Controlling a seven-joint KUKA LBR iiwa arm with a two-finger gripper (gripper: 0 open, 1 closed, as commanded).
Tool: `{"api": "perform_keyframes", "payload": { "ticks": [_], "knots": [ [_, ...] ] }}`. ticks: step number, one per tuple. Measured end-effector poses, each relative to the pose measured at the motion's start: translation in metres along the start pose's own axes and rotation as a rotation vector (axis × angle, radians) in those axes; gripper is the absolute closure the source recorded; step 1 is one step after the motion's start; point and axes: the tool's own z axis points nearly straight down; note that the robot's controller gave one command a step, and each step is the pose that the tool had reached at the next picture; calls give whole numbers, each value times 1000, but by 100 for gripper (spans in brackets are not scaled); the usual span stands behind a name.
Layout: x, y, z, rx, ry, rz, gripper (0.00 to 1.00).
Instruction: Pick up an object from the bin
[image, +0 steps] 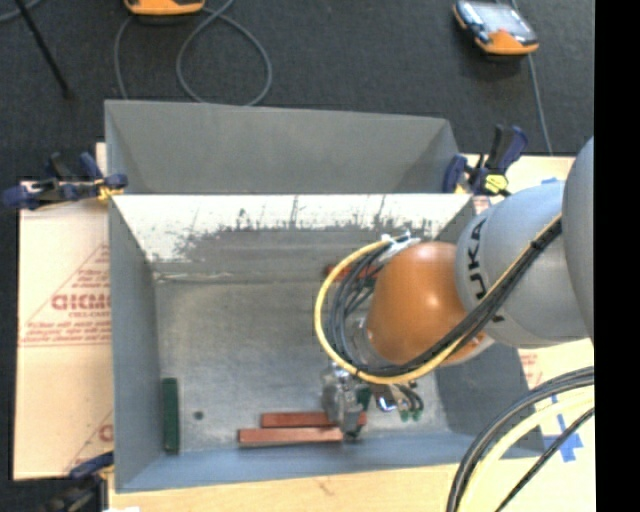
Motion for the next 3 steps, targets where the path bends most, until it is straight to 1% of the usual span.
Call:
{"api": "perform_keyframes", "payload": {
  "ticks": [1, 2, 3],
  "knots": [
    [0, 0, 1, 0, 2, -1, 0],
    [-2, -30, 27, -1, 6, 92, 0],
    [-2, -29, 26, -2, 7, 90, 100]
  ]
}}
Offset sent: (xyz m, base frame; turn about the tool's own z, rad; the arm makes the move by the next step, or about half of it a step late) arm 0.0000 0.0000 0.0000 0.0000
